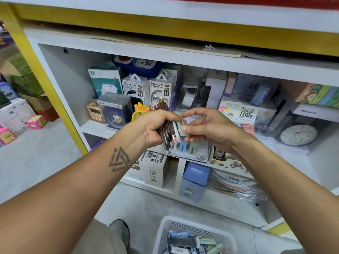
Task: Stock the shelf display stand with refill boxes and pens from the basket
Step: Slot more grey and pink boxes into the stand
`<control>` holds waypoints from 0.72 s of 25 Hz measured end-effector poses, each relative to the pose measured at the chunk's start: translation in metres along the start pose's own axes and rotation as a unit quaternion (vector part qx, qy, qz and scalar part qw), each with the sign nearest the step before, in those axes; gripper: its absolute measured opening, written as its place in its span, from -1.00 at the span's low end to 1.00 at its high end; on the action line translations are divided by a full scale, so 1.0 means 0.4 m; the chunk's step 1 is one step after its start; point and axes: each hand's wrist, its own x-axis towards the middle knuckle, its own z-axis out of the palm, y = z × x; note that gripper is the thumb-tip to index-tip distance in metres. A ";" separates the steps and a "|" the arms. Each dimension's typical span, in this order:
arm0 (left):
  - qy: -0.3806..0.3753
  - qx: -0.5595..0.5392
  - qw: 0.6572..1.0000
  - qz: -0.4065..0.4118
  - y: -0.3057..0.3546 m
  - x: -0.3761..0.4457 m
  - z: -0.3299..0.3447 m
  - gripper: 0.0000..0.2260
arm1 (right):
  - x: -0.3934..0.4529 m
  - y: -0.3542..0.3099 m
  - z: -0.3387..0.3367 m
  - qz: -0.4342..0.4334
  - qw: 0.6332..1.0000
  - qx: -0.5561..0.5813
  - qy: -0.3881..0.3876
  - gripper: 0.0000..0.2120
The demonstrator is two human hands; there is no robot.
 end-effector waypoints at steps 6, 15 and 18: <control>0.035 -0.021 0.999 0.025 0.002 0.009 0.016 -0.82 | -0.024 -0.007 -0.030 -0.029 0.998 -0.039 0.039 -0.61; 0.073 -0.092 0.993 0.027 0.011 0.013 -0.023 -0.92 | 0.005 0.003 -0.062 -0.050 0.977 -0.117 0.173 -0.82; 0.083 -0.104 0.991 0.031 0.014 0.009 -0.040 -0.94 | 0.030 0.009 -0.061 -0.076 0.958 -0.173 0.218 -0.81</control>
